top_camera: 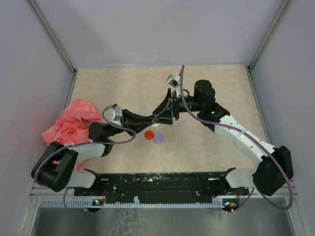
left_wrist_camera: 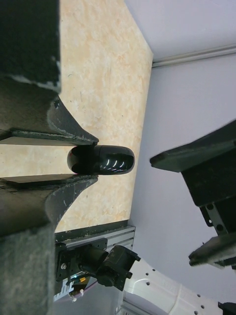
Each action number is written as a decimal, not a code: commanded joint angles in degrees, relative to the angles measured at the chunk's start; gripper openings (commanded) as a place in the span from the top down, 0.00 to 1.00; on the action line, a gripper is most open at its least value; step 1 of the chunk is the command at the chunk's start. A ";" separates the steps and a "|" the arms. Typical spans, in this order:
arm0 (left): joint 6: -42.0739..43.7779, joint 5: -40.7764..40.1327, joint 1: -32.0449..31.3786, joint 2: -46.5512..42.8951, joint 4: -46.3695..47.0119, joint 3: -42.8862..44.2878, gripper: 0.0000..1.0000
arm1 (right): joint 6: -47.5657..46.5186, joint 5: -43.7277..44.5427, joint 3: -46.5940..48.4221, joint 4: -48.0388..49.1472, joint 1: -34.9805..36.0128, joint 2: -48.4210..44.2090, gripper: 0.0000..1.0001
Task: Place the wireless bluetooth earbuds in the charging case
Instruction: Close the charging case, then place the charging case at the center of the board.
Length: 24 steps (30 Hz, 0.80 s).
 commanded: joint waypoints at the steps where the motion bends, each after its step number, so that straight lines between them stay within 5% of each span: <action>1: -1.90 -2.92 -0.25 0.55 15.24 0.16 1.00 | -5.58 2.91 -0.23 -0.74 -0.59 -5.10 0.37; 7: -8.78 -11.55 -0.14 0.99 15.16 -4.66 1.00 | -13.92 32.44 -3.08 -12.61 -0.68 -12.30 0.34; 11: -13.69 -15.96 0.01 -0.86 10.38 -8.82 1.00 | -14.63 43.84 -6.74 -15.22 -0.69 -16.97 0.33; 19: -11.58 -28.92 0.38 -12.91 -37.93 -6.52 1.00 | -15.28 53.21 -15.00 -16.16 -0.69 -22.82 0.32; 24: -7.25 -30.56 1.38 -8.66 -49.21 0.16 0.97 | -15.43 54.36 -18.50 -16.25 -0.69 -24.09 0.33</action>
